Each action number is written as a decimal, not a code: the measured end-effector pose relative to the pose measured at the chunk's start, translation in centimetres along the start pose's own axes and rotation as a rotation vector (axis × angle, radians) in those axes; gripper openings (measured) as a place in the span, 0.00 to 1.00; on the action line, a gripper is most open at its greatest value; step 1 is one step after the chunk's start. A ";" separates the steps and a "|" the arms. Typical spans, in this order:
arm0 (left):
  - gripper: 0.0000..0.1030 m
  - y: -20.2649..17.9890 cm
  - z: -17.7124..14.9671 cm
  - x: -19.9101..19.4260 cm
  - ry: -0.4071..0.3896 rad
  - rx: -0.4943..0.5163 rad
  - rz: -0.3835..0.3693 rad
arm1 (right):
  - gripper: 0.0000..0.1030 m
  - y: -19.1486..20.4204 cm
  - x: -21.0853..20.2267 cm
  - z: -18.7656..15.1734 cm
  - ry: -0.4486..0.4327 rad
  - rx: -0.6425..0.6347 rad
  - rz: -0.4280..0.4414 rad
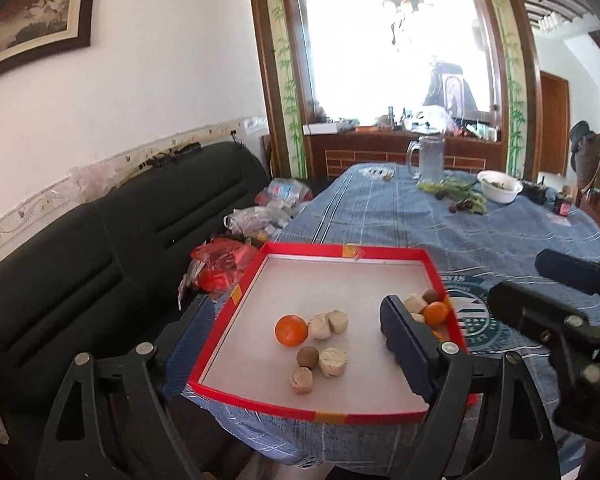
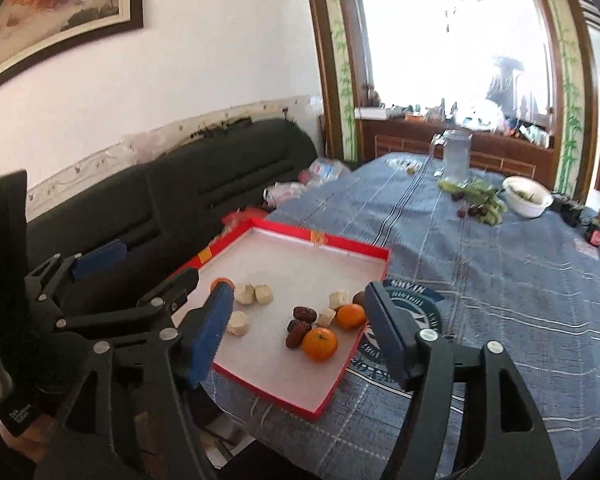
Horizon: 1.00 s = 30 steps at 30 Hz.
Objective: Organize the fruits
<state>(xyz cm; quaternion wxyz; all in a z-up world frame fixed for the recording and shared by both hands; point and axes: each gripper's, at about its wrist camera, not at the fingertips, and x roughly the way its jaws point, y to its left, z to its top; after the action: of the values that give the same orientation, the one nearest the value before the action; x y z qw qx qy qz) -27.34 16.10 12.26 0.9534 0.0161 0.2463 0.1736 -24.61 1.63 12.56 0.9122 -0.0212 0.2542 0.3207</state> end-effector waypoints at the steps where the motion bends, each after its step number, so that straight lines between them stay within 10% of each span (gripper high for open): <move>1: 0.86 0.0 0.0 -0.7 -0.010 -0.005 -0.004 | 0.74 0.1 -1.0 0.0 -0.019 0.003 -0.008; 5: 1.00 -0.1 -0.2 -2.5 -0.034 -0.019 -0.012 | 0.80 0.1 -4.1 -0.1 -0.076 0.008 -0.044; 16: 1.00 -1.6 -0.3 -4.9 -0.060 -0.034 -0.069 | 1.00 -1.3 -9.3 -1.8 -0.202 0.011 -0.144; 30: 1.00 -0.6 -1.0 -5.5 -0.044 -0.046 -0.063 | 1.00 -2.6 -8.9 -1.8 -0.205 0.119 -0.172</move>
<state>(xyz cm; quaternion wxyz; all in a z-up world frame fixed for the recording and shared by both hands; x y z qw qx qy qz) -32.15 13.65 13.83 0.9636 -0.0098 0.2217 0.1488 -29.80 -5.88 14.88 0.9571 0.0441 0.1757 0.2260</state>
